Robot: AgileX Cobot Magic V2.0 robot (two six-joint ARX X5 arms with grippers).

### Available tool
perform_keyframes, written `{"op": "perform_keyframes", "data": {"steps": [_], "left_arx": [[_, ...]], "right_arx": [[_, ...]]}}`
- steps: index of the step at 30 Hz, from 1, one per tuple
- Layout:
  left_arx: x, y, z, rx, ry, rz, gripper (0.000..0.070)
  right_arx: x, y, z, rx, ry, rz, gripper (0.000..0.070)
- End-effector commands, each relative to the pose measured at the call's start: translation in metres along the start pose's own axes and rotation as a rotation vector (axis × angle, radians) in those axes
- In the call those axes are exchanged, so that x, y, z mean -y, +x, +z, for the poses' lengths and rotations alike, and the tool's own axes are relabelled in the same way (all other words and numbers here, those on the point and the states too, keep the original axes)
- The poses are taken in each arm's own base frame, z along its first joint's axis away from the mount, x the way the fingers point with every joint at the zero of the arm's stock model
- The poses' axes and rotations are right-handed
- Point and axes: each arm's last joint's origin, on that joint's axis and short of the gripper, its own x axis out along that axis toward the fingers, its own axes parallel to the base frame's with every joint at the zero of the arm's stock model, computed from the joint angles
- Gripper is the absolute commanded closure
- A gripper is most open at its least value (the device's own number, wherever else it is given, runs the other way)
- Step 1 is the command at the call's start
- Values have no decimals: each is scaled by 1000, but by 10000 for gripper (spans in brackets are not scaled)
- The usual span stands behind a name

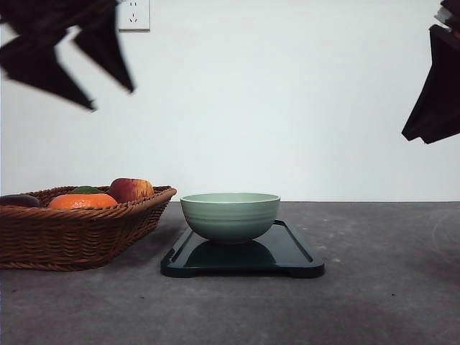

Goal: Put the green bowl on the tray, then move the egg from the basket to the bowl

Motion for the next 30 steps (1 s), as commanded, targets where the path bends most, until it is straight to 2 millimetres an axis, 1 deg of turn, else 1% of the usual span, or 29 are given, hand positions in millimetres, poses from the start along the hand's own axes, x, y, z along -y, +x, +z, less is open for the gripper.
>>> {"op": "perform_keyframes", "data": {"steps": [1,7,10,12,17,18,19,21,23,30], "left_arx": [[-1,-7,-8,17,-39,7,269],[-5,-28,-46,58,-105,60,269],[-6,-34,-60,68,-124,74,269],[-7,-37,-65,71,-140,77,269],[-6,-43,-67,77,-201,73,270],[-5,-43,-67,77,-203,71,288],[-5,-43,-67,78,-202,71,379],[-5,-44,-68,72,-199,71,700],[-5,-44,-68,72,-201,70,700],[-5,-44,-67,80,-199,69,700]], "right_arx": [[-1,1,1,1,-8,8,519],[-2,1,1,0,-11,29,519],[-2,1,1,0,-12,33,519],[-2,1,1,0,-12,34,519],[-2,1,1,-2,-11,33,519],[-2,1,1,-2,-11,33,526],[-2,1,1,-2,-11,33,560],[-2,1,1,1,-11,34,698],[-2,1,1,-2,-5,50,685],[-2,1,1,2,-5,57,685]]}}
